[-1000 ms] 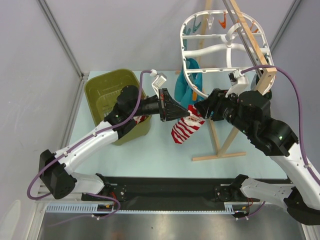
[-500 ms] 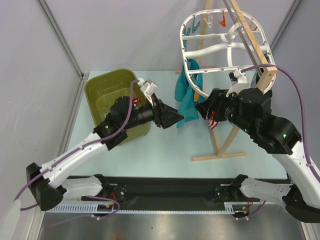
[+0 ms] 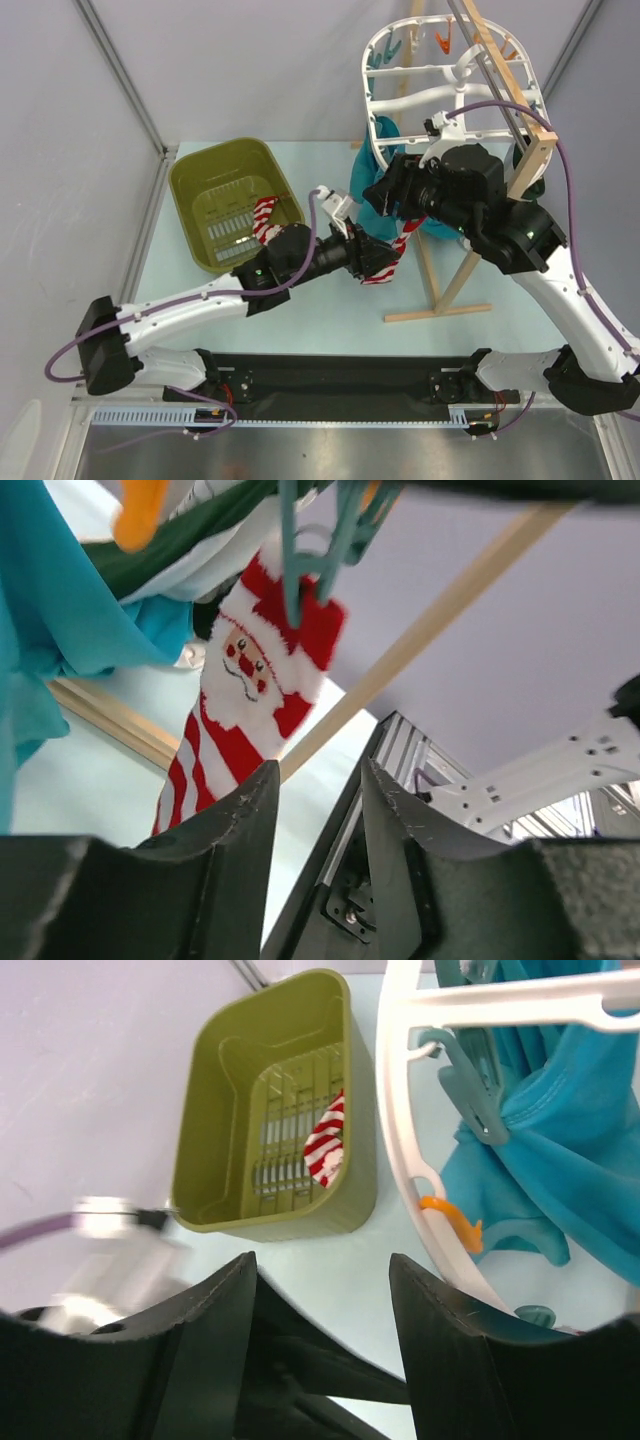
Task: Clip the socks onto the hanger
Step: Open the clamp at the hanger.
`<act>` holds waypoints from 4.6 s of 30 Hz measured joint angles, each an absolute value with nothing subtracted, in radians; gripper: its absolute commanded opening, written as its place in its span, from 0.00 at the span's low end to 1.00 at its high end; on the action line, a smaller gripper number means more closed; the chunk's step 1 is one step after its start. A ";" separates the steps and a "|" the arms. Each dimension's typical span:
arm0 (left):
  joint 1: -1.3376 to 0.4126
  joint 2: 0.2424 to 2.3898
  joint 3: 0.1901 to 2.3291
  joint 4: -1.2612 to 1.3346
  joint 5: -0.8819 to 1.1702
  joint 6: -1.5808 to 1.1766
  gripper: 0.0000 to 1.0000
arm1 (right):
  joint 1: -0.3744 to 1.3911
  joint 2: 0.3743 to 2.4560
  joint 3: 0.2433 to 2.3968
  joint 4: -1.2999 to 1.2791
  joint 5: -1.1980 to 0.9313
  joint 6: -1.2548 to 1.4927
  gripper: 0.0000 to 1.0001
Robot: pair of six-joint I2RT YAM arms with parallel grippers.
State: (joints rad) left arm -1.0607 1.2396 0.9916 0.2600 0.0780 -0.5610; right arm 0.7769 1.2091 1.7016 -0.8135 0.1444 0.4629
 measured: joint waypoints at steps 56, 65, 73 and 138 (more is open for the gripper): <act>-0.796 1.667 1.436 0.164 0.213 -0.600 0.63 | 0.783 1.043 1.827 -1.036 0.185 0.416 0.55; -0.756 1.630 1.409 0.105 0.252 -0.556 0.62 | 0.783 1.040 1.827 -1.039 0.216 0.412 0.56; -0.780 1.505 1.304 0.150 0.326 -0.568 0.62 | 0.783 1.037 1.818 -1.049 0.253 0.400 0.56; -1.065 1.598 1.303 0.329 -0.060 -0.603 0.64 | 0.751 1.373 2.001 -0.878 0.123 0.348 0.54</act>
